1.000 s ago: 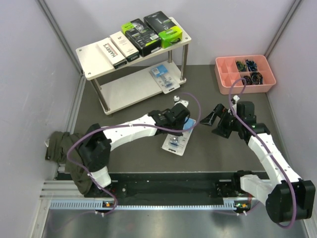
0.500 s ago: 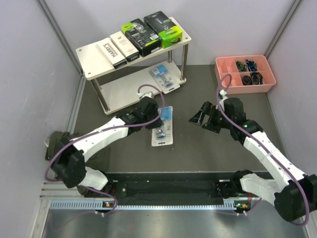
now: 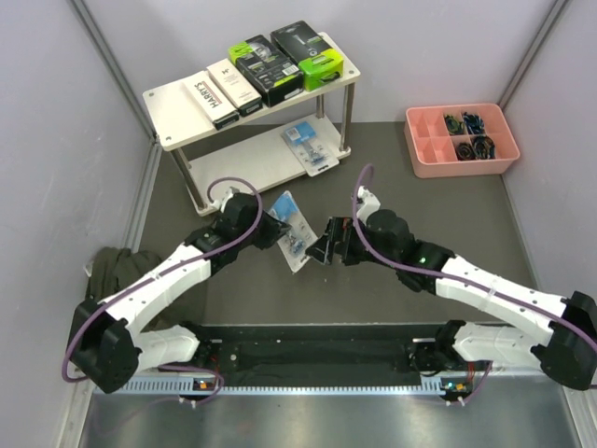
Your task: Place and organize the shaving razors onto the shelf
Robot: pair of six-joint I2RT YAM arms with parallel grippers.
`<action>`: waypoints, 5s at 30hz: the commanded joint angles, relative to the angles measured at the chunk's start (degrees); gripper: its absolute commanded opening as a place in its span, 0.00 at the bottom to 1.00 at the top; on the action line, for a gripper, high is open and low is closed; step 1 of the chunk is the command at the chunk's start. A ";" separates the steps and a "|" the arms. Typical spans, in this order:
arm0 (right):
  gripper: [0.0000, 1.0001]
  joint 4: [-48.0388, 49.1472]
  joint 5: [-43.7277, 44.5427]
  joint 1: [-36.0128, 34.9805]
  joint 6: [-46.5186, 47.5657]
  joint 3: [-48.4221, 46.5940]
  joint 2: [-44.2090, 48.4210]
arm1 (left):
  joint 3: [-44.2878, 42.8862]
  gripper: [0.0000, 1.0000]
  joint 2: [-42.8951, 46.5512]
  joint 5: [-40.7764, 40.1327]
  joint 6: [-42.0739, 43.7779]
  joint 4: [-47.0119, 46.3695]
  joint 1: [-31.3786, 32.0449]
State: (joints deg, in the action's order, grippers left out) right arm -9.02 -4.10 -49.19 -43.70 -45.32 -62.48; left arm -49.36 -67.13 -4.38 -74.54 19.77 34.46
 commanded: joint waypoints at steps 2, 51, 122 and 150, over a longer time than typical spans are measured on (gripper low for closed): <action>0.98 10.51 11.38 -6.35 -1.20 1.20 -0.80 | 4.53 0.00 2.44 2.35 -12.99 -7.90 -0.88; 0.00 9.63 20.10 -10.58 -3.06 0.32 -4.94 | 7.37 0.99 6.92 9.22 2.10 -13.02 -1.23; 0.00 45.93 -2.67 13.77 -33.90 -28.60 -51.34 | 4.19 0.99 24.95 -12.05 29.19 23.47 -1.23; 0.08 56.30 3.13 13.77 -48.84 -23.49 -63.02 | 5.77 0.99 24.95 -11.61 29.10 23.38 -1.23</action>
State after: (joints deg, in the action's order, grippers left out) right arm 47.99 -3.18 -35.92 -91.05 -66.00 -122.54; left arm -44.12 -42.26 -15.73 -46.30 43.81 33.30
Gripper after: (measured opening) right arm 0.083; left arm 0.990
